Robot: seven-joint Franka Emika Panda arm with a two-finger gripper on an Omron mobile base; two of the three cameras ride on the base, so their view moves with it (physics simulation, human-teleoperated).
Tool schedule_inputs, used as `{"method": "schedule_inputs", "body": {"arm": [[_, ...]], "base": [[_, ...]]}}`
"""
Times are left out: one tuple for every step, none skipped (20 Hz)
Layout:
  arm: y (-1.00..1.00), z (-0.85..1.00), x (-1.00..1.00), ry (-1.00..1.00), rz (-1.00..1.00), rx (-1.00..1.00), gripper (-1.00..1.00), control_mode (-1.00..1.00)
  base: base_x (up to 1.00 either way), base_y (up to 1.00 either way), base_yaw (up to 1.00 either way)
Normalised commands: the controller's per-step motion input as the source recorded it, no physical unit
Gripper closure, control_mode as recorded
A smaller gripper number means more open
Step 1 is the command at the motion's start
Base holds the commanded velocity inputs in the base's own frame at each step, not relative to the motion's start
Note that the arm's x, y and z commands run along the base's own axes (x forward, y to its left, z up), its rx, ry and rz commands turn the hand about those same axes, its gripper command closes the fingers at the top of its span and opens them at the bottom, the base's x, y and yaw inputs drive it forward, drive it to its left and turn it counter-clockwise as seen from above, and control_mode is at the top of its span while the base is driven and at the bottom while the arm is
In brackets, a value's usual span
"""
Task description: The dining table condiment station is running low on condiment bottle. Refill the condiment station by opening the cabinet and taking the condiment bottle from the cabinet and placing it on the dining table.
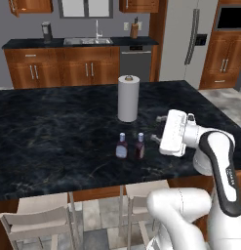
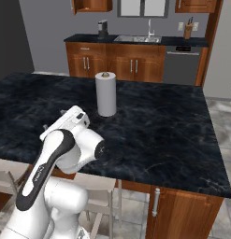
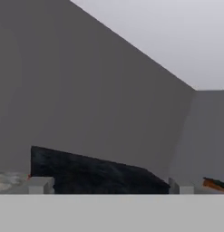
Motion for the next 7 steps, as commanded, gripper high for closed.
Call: {"method": "schedule_inputs", "body": {"arm": [[0.10,0.86,-0.76,-0.18,0.03,-0.07,-1.00,-1.00],[0.13,0.86,-0.72,-0.19,0.03,-0.07,-1.00,-1.00],[0.11,0.89,-0.69,-0.20,0.03,-0.06,-1.00,-1.00],[0.09,0.94,-0.67,-0.21,0.03,-0.05,-1.00,-1.00],[0.09,0.95,-0.64,-0.21,0.03,-0.05,-1.00,-1.00],[0.07,0.95,-0.59,-0.20,0.03,-0.04,-1.00,-1.00],[0.06,0.97,-0.57,-0.20,0.03,-0.03,-1.00,-1.00]], "base": [[0.00,0.00,0.00],[0.00,0.00,0.00],[0.00,0.00,0.00],[0.00,0.00,0.00],[0.00,0.00,0.00],[0.00,0.00,0.00],[0.00,0.00,0.00]]}}
